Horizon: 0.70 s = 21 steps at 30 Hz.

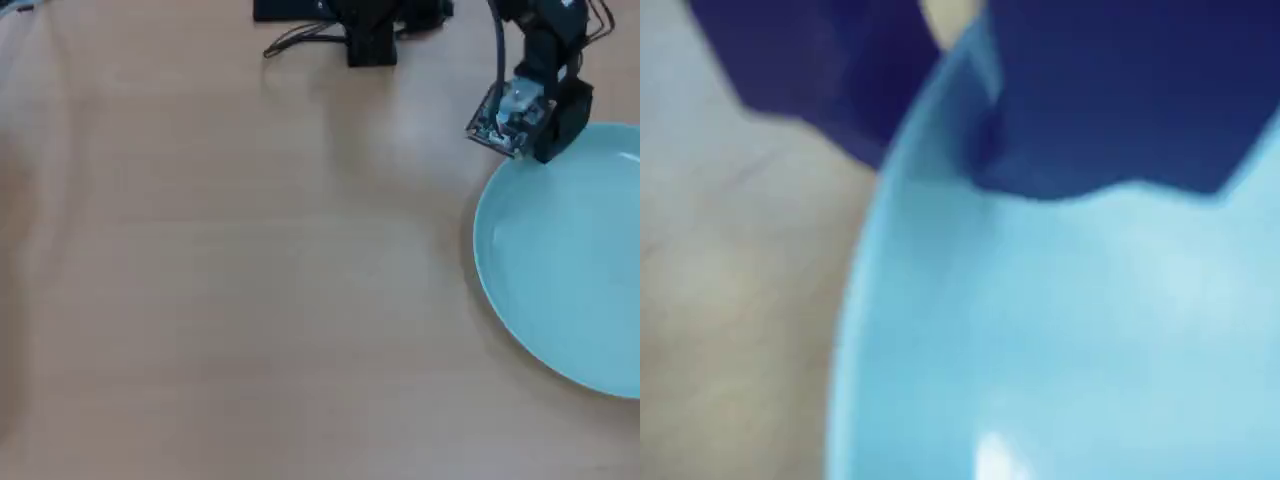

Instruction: Move the green bowl from right to left

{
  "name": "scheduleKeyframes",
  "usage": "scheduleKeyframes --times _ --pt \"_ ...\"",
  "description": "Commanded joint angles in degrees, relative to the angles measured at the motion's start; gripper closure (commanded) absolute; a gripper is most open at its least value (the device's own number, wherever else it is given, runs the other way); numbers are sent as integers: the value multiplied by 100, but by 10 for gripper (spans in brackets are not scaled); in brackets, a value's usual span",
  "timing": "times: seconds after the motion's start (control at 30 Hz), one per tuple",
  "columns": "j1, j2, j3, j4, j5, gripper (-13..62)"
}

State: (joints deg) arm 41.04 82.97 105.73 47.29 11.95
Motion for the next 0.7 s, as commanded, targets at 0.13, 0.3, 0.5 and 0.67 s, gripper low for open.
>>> scheduleKeyframes --times 0.13,0.3,0.5,0.67 --pt "-18 88 -193 580 26 458" --pt "-18 255 -334 1169 272 316" --pt "-18 475 -448 1591 281 217" --pt "-26 624 -466 1652 281 117"
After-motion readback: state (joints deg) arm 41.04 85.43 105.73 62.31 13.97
